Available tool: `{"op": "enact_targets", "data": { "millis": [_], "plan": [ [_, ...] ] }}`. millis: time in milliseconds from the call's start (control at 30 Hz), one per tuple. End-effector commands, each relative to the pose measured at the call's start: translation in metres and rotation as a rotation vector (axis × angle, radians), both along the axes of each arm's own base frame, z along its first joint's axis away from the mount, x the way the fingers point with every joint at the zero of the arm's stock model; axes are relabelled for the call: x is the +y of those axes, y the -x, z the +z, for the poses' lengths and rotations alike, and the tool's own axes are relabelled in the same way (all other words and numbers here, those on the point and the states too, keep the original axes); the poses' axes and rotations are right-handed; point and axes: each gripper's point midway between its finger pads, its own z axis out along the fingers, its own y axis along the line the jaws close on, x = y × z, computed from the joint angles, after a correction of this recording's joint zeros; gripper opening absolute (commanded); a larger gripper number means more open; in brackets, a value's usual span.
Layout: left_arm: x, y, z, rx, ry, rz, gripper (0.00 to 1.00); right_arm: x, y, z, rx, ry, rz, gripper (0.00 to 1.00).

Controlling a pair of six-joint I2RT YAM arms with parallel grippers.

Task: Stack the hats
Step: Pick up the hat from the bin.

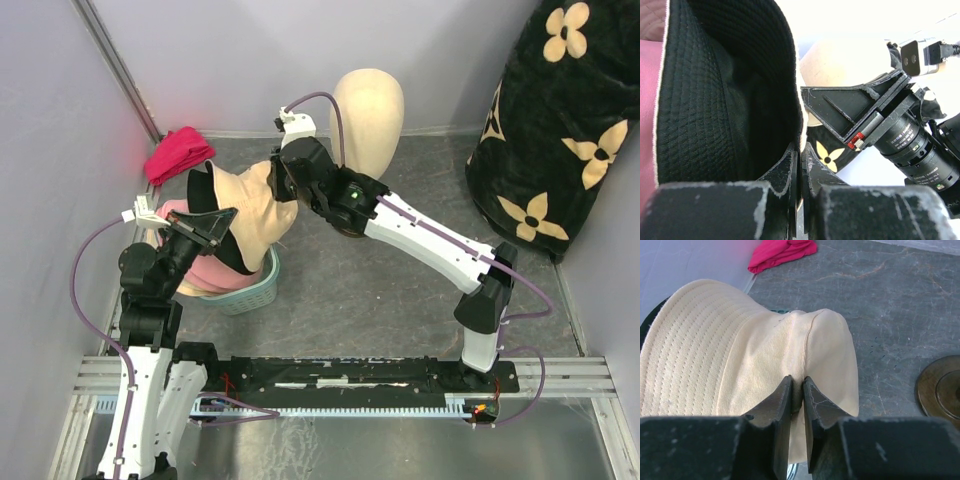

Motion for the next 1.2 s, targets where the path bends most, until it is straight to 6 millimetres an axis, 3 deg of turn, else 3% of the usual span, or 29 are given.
{"op": "enact_targets", "data": {
  "millis": [0, 367, 600, 667, 800, 900, 1067, 1167],
  "plan": [
    [0.000, 0.007, 0.037, -0.124, 0.039, -0.003, 0.08, -0.014, -0.001, 0.085, -0.173, -0.128, -0.030, 0.21],
    [-0.001, 0.007, 0.047, -0.155, 0.047, -0.009, 0.09, 0.001, 0.015, 0.123, -0.289, -0.145, 0.028, 0.18],
    [-0.001, 0.007, 0.052, -0.167, 0.050, -0.006, 0.07, 0.010, 0.024, 0.133, -0.321, -0.138, 0.069, 0.18],
    [0.001, 0.008, 0.055, -0.175, 0.053, 0.002, 0.03, 0.008, 0.025, 0.131, -0.322, -0.110, 0.066, 0.22],
    [0.005, 0.009, 0.064, -0.197, 0.044, 0.029, 0.03, -0.005, 0.029, 0.119, -0.317, -0.029, 0.072, 0.43],
    [0.014, 0.013, 0.069, -0.202, 0.040, 0.084, 0.03, -0.016, 0.034, 0.108, -0.312, 0.020, 0.084, 0.53],
    [0.033, 0.015, 0.065, -0.158, 0.037, 0.202, 0.03, -0.037, 0.041, 0.088, -0.303, 0.060, 0.071, 0.57],
    [0.041, 0.020, 0.064, -0.145, 0.033, 0.248, 0.03, -0.044, 0.045, 0.066, -0.272, 0.078, 0.063, 0.59]
  ]
}}
